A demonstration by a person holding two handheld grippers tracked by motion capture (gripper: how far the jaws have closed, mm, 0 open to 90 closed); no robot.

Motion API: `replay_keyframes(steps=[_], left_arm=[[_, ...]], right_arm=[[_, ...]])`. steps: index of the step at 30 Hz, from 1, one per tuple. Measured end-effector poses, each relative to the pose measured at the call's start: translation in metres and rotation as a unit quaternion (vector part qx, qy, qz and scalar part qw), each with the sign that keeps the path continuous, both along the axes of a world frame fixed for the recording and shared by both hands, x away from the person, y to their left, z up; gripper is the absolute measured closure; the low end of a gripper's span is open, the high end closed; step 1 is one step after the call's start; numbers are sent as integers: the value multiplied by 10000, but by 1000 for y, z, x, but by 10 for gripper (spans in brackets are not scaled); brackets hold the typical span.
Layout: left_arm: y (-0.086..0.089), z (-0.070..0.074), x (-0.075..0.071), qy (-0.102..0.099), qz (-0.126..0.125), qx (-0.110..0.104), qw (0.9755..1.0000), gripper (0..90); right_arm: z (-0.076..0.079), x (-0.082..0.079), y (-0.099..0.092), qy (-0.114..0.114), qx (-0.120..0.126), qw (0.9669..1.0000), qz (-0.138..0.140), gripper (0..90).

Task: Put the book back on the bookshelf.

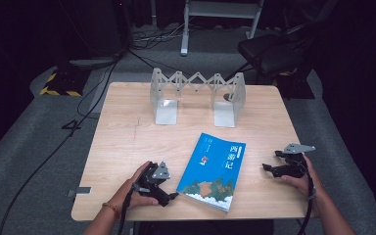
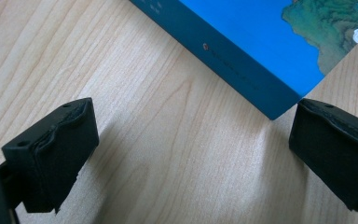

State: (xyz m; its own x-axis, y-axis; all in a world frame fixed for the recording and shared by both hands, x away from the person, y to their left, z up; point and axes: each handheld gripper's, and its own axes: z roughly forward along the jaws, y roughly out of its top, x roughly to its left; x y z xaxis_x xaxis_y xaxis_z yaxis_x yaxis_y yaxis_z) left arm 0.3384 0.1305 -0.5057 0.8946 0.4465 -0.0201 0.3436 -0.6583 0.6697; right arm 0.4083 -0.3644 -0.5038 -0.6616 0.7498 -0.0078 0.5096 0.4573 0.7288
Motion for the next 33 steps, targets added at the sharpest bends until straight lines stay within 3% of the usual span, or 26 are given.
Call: replay_keyframes(steps=[5, 8, 14, 17, 26, 33], left_arm=[[0, 0, 0, -2, 0, 2, 10000, 19], [1, 0, -1, 4, 5, 9, 10000, 19], [1, 0, -2, 3, 55, 11, 10000, 19], [1, 0, -2, 2, 89, 10, 10000, 19], [1, 0, -2, 8, 93, 11, 10000, 18], [1, 0, -2, 20, 107, 4, 9999, 14]], right_arm=[[3, -2, 0, 94, -89, 9999, 38, 152], [6, -6, 8, 192, -197, 9992, 292, 167], [11, -18, 35, 86, -441, 9960, 778, 202], [11, -21, 43, 12, -531, 9949, 860, 217], [11, -18, 37, 55, -268, 9960, 856, 240], [12, -27, 57, 82, -308, 9924, 1186, 234]])
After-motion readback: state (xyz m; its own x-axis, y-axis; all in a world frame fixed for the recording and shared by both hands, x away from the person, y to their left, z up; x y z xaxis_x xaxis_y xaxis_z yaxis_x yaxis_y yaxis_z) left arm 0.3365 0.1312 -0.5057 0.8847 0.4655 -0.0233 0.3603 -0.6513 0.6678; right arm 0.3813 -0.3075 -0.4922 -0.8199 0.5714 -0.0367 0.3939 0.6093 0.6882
